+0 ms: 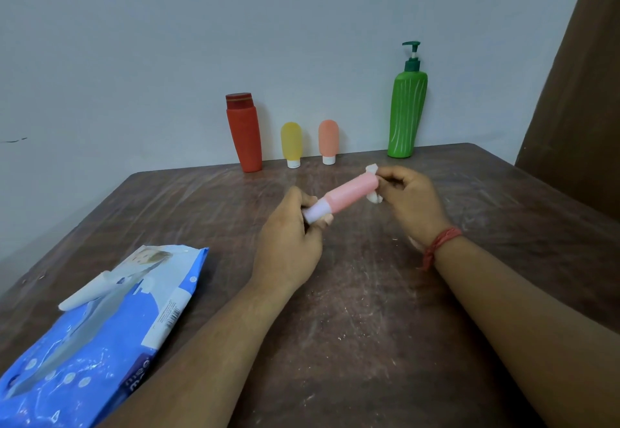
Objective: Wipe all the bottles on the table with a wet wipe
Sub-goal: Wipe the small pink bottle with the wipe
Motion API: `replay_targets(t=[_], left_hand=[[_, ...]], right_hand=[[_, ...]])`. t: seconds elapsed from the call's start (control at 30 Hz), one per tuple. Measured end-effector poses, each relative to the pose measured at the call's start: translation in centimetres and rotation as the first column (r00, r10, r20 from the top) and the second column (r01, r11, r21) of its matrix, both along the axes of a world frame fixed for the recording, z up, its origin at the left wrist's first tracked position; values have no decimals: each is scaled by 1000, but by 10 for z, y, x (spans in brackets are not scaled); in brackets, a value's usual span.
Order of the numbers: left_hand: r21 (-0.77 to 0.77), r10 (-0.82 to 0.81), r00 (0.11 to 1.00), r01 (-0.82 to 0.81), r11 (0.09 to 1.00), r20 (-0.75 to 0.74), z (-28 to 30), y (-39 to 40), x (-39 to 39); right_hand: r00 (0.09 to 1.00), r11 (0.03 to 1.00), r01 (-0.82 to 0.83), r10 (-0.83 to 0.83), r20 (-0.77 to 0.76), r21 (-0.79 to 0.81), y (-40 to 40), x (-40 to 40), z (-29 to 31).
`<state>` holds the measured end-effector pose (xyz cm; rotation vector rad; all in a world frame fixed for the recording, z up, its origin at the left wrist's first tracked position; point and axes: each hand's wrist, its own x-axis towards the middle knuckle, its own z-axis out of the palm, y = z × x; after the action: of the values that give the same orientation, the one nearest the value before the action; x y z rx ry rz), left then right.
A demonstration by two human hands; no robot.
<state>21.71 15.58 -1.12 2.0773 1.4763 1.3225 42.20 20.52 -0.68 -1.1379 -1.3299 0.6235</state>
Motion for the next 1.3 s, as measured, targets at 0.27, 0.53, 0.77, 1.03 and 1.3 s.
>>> replay_targets(t=[0.27,0.53,0.77,1.03,1.3], left_hand=[[-200,-148,952,205,958,266,0,-3,5],[-332,-50,608,499,800,792,2,3,4],[-305,31,420,604,736,907,2,7,6],[-297,-74,529,581,758,845,1,5,9],[-294,-126,547,614,733,827,-1,2,11]], right_hand=[[700,889,-454,401,-591,67,-19,-35,7],[946,955,-295,289,-143,-22,-27,-52,3],[940,972,-115,41,340,203,-32,-60,0],[829,923,-176,-47,557,341,-37,-65,1],[892,868,37,-252,375,496,-31,-43,14]])
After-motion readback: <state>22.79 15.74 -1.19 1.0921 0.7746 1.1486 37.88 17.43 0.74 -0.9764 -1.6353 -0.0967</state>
